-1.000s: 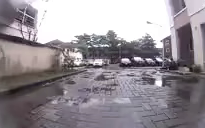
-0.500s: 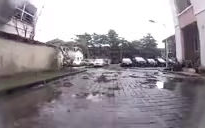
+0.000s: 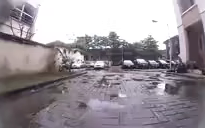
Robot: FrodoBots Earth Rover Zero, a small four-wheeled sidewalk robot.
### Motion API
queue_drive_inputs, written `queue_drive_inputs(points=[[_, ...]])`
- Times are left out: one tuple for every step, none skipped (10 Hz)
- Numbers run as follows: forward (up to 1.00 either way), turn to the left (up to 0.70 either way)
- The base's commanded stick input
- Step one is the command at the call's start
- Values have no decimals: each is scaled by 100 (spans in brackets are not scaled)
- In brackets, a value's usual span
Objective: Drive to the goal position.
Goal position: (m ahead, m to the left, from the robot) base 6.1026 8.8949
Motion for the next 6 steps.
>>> queue_drive_inputs(points=[[85,0],[85,0],[85,0],[85,0],[85,0],[85,0]])
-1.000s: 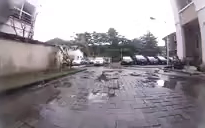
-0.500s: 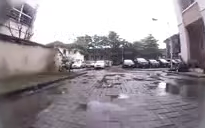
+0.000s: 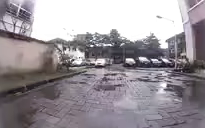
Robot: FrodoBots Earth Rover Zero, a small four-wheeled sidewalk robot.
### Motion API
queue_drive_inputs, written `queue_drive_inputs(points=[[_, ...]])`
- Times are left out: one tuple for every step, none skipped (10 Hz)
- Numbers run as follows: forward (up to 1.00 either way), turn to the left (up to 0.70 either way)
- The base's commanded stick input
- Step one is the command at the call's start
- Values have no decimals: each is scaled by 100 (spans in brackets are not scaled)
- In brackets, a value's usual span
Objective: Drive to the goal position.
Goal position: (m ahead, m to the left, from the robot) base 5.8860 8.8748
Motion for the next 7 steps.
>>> queue_drive_inputs(points=[[85,0],[85,0],[85,0],[85,0],[85,0],[85,0],[85,0]])
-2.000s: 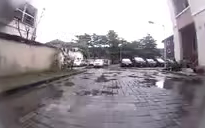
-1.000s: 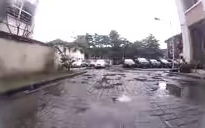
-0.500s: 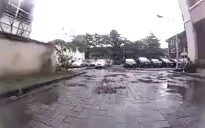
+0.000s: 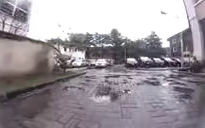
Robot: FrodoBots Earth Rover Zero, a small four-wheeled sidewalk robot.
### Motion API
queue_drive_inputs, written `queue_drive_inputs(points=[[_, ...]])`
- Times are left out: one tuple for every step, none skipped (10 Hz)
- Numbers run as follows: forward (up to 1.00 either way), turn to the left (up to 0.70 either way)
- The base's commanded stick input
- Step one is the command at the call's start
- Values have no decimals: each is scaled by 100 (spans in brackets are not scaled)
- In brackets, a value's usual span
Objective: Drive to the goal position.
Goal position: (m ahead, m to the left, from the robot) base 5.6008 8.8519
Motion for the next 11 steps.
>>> queue_drive_inputs(points=[[85,0],[85,0],[85,0],[85,0],[85,0],[85,0],[85,0],[85,0],[85,0],[85,0],[85,0]])
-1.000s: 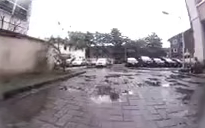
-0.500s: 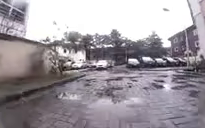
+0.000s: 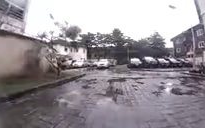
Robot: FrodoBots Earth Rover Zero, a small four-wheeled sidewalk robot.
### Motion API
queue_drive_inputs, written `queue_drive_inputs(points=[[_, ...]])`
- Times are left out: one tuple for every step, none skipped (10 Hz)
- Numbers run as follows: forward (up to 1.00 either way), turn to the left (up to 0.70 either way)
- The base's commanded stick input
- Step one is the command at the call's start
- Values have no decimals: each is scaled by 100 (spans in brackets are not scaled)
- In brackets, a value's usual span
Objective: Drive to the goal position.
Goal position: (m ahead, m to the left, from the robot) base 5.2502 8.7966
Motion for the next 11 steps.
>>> queue_drive_inputs(points=[[85,0],[85,0],[85,0],[85,0],[85,0],[85,0],[85,0],[85,0],[85,0],[85,0],[85,0]])
